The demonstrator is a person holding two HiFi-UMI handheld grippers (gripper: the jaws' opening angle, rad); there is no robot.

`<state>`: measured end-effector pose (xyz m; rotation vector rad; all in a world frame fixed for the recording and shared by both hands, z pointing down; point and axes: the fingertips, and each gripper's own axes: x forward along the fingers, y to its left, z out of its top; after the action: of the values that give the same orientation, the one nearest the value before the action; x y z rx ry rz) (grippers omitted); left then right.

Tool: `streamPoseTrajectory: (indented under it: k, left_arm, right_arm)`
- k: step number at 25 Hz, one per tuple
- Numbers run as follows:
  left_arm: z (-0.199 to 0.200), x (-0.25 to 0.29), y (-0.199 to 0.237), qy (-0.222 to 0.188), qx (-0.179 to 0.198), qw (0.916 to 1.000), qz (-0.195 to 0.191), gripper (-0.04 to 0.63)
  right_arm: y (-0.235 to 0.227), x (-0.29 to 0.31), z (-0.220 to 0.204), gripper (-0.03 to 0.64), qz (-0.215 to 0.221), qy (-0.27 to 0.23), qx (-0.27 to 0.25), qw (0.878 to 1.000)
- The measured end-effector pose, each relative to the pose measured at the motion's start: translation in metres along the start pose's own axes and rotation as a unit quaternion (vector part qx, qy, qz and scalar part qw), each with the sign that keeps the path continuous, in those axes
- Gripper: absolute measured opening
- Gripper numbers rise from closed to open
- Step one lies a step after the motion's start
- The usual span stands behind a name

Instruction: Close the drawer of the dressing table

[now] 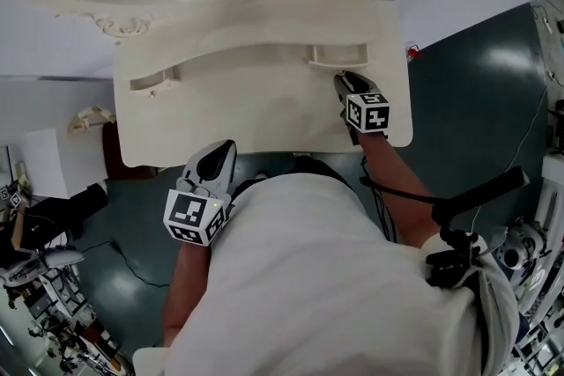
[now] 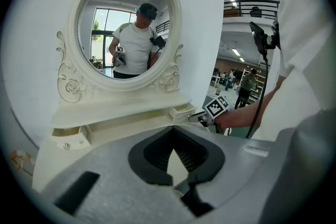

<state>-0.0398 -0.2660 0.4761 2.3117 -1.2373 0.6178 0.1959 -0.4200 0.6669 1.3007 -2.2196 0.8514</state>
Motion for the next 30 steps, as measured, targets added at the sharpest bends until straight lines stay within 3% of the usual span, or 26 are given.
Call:
streamPoseTrajectory:
  k: [15, 30]
  left_arm:
    - [0.013, 0.015, 0.0, 0.001, 0.012, 0.9999, -0.006, 0.002]
    - [0.013, 0.014, 0.005, -0.002, 0.007, 0.9999, 0.013, 0.003]
  right_arm:
    - [-0.003, 0.006, 0.006, 0.097, 0.004, 0.0, -0.011, 1.0]
    - [-0.014, 0.025, 0.023, 0.095, 0.011, -0.002, -0.018, 1.0]
